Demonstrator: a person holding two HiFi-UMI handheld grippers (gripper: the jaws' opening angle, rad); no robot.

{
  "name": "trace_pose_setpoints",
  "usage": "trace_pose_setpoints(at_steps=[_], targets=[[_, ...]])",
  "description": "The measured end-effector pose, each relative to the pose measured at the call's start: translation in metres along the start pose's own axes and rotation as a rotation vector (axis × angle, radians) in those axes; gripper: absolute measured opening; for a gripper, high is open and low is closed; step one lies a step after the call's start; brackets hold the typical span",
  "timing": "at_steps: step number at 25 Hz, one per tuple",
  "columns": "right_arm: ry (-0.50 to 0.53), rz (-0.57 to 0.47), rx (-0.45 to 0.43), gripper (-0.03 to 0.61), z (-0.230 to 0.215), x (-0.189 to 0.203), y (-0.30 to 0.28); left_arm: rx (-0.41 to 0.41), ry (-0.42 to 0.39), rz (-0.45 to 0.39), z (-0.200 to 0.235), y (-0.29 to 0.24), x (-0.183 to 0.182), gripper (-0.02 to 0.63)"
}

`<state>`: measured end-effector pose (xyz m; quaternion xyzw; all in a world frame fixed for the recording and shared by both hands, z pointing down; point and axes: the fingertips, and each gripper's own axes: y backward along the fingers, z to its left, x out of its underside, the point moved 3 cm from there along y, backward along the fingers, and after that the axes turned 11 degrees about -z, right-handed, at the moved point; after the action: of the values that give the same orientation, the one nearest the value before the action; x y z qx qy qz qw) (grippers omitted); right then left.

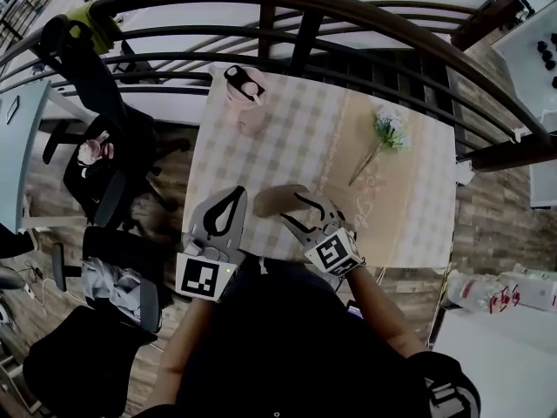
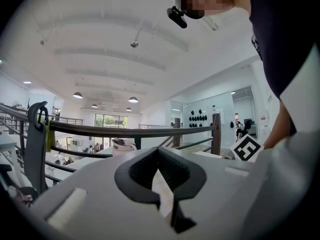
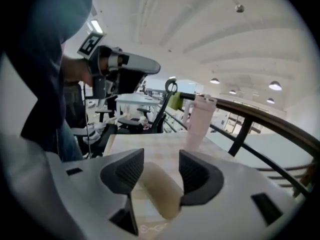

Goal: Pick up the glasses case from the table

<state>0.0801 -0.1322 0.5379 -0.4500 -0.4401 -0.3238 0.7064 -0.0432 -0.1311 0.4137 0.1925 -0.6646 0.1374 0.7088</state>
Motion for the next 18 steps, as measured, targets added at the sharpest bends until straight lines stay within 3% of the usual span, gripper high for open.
trace_pose_setpoints(at_steps=[3,7,18], targets=[[0.078,0.091,-0.099,0.194,0.008,0.02,-0.007,-0.034,0.009,-0.022,0.003,0.004,0.0,0.008],[0.173,0.202,-0.18,0.206,0.014,0.047,-0.012,-0.077,0.037,0.038,0.001,0.014,0.01,0.008],[0.17,0.332,-0.307,0.259,0.013,0.077,-0.029,-0.081,0.038,0.068,-0.005,0.023,0.033,0.008]])
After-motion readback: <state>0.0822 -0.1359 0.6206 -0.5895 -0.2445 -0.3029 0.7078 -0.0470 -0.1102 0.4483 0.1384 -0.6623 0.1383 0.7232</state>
